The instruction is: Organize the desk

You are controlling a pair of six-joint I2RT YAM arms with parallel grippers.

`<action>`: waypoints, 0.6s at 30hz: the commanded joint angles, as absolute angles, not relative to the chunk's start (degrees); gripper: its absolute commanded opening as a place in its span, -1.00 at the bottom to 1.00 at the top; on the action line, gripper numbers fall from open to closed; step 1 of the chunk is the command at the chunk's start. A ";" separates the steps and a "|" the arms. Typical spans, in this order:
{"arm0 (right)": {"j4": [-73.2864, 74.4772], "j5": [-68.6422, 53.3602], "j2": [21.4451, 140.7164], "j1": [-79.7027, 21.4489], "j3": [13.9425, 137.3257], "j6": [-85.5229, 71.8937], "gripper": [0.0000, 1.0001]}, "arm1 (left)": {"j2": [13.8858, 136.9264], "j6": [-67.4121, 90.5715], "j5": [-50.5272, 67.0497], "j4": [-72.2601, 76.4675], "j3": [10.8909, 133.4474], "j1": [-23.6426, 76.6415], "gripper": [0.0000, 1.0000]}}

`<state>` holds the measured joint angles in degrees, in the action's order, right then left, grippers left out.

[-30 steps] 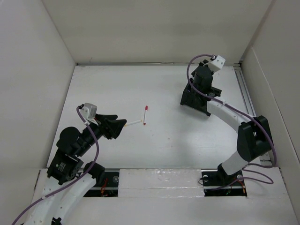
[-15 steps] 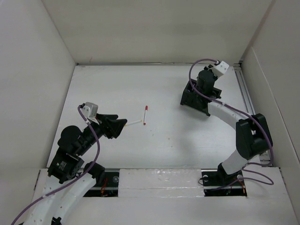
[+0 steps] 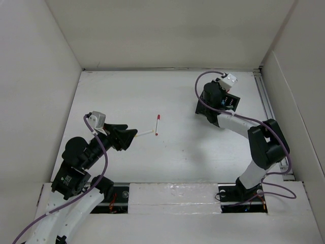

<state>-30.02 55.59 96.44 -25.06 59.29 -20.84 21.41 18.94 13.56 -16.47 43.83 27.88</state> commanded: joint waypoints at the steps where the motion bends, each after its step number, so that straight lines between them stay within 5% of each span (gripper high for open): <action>1: -30.06 56.70 94.22 -26.45 58.36 -23.90 -0.51 | 20.74 18.46 14.68 -13.89 43.59 27.60 0.03; 4: -28.83 55.99 92.73 -27.07 58.62 -24.52 -0.10 | 20.39 18.54 14.68 -13.80 43.51 27.60 0.04; 11: -21.56 53.62 88.34 -32.59 62.40 -24.34 0.09 | 20.13 18.46 14.68 -13.62 43.42 27.60 0.03; 14: -14.80 42.84 88.33 -34.18 66.08 -25.83 -0.24 | 20.22 18.46 14.77 -13.71 43.51 27.60 0.03; 15: -12.76 40.02 89.03 -35.49 67.31 -26.01 -0.54 | 19.95 18.54 14.59 -13.71 43.51 27.60 0.03; 18: -1.81 31.32 96.20 -39.96 75.38 -27.68 -1.00 | 20.21 18.54 14.68 -13.80 43.42 27.60 0.03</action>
